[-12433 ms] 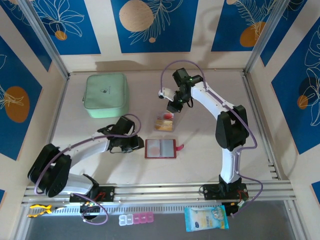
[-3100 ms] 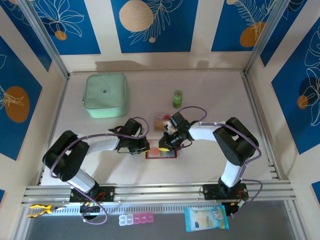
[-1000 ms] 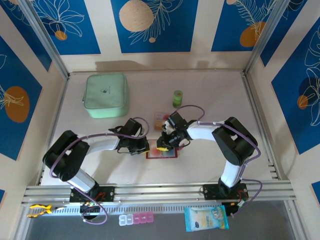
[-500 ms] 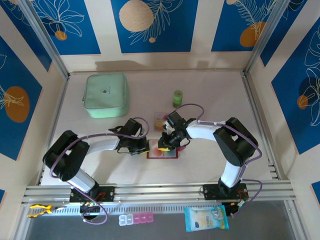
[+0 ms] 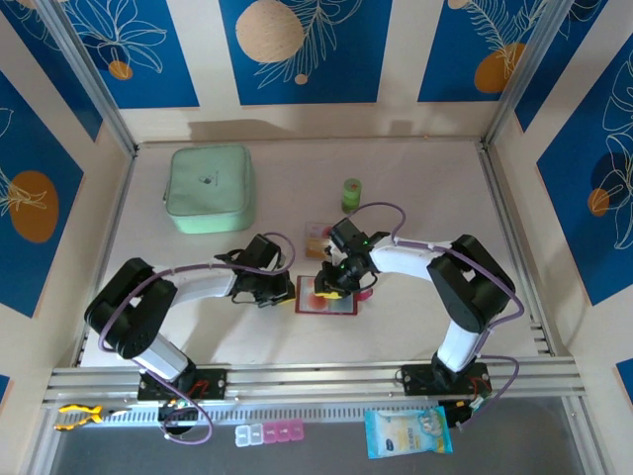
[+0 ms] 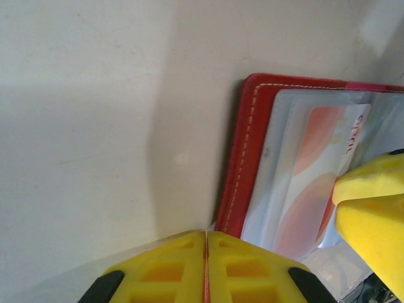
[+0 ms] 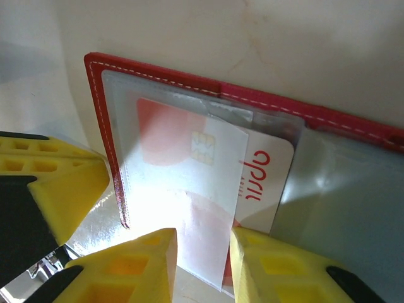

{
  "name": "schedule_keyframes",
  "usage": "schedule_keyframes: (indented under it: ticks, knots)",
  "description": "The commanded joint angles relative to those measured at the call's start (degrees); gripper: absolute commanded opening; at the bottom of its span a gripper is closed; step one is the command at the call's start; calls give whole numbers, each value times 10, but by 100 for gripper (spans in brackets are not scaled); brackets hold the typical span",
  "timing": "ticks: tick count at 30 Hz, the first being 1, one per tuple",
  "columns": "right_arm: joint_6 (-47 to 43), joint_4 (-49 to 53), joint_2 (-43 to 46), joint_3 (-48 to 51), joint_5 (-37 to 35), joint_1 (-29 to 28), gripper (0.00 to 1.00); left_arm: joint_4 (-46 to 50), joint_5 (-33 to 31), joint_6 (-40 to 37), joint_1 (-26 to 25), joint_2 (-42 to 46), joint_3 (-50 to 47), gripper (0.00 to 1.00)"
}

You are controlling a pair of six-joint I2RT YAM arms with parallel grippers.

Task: Take the credit cards out of the card holder

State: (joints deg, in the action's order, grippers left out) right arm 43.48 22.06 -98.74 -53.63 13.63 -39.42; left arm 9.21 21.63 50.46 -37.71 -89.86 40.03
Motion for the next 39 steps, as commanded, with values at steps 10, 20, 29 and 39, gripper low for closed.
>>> schedule_keyframes:
  ticks: [10, 20, 29, 39]
  knots:
    - [4, 19, 44, -6, -4, 3, 31, 14, 34, -21, -15, -21, 74, 8]
    - [10, 17, 46, 7, -1, 6, 31, 17, 23, -29, -22, -63, 69, 7]
    - [15, -12, 23, 8, 28, 5, 31, 33, 1, -32, -21, -47, 39, 6]
    - [12, -16, -9, 5, 29, 0, 29, 55, -18, -42, -19, -36, 42, 6]
